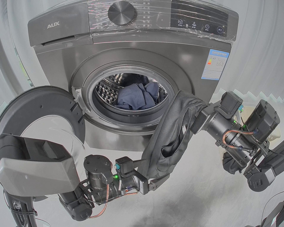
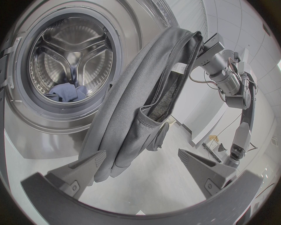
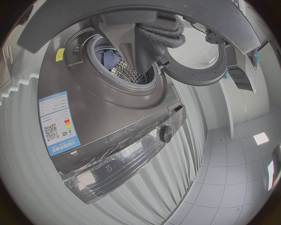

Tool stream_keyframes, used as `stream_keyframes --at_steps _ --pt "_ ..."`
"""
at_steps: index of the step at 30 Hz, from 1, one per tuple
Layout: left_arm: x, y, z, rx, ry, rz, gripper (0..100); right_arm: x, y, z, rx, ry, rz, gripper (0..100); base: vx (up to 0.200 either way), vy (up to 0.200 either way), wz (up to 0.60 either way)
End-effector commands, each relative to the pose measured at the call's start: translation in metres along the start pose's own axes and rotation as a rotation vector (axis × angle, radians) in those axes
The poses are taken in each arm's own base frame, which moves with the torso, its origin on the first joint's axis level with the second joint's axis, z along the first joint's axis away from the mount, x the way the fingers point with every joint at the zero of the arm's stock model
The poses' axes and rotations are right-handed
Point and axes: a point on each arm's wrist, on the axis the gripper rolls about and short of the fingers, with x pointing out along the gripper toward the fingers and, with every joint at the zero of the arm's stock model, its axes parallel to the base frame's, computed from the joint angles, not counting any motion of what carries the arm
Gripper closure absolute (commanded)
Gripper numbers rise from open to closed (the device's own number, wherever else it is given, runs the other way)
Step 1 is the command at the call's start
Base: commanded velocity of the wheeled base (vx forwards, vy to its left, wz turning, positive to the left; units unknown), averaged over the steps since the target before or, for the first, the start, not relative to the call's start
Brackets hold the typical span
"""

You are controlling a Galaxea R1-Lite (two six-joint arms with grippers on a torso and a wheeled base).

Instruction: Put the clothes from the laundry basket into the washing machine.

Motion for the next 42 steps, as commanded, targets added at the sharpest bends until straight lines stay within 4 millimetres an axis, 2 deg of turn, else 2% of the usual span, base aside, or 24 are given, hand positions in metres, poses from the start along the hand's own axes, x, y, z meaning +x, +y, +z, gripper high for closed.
stream_keyframes --at_steps 1,7,16,17,25,27,30,34,35,36,37,42 --pt "0.017 0.003 -0.007 0.006 -0.004 -0.003 0 0.001 0.003 -0.002 0.004 0.004 0.009 100 0.0 0.0 0.0" --pt "0.036 0.002 -0.014 0.009 -0.019 -0.017 0 0.002 0.003 -0.001 0.004 0.0 0.01 100 0.0 0.0 0.0" --pt "0.06 0.015 -0.023 0.012 -0.055 0.053 0 0.002 0.003 0.0 0.004 -0.003 0.01 100 0.0 0.0 0.0" --pt "0.06 0.015 -0.022 0.013 -0.059 0.057 100 0.002 0.003 0.0 0.004 -0.003 0.01 100 0.0 0.0 0.0" --pt "0.058 0.017 -0.008 0.018 -0.107 0.099 100 0.001 0.002 -0.002 0.003 0.003 0.008 100 0.0 0.0 0.0" --pt "0.047 0.013 0.007 0.021 -0.137 0.109 100 0.001 0.002 -0.002 0.003 0.006 0.006 100 0.0 0.0 0.0" --pt "0.031 0.013 0.022 0.024 -0.157 0.124 100 0.001 0.0 -0.003 0.002 0.009 -0.002 100 0.0 0.0 0.0" --pt "-0.012 0.02 0.044 0.073 -0.174 0.19 100 0.0 -0.002 -0.003 0.0 0.013 -0.008 100 0.0 0.0 0.0" --pt "-0.016 0.02 0.046 0.078 -0.175 0.191 100 0.0 -0.002 -0.003 0.002 0.013 -0.007 100 0.0 0.0 0.0" --pt "-0.034 0.019 0.054 0.085 -0.188 0.204 100 -0.001 -0.002 -0.003 0.002 0.015 -0.007 100 0.0 0.0 0.0" --pt "-0.042 0.016 0.058 0.087 -0.197 0.205 100 -0.001 -0.002 -0.003 0.004 0.014 -0.01 100 0.0 0.0 0.0" --pt "-0.076 0.002 0.067 0.068 -0.215 0.189 100 -0.002 -0.002 -0.003 0.016 0.015 -0.016 100 0.0 0.0 0.0"
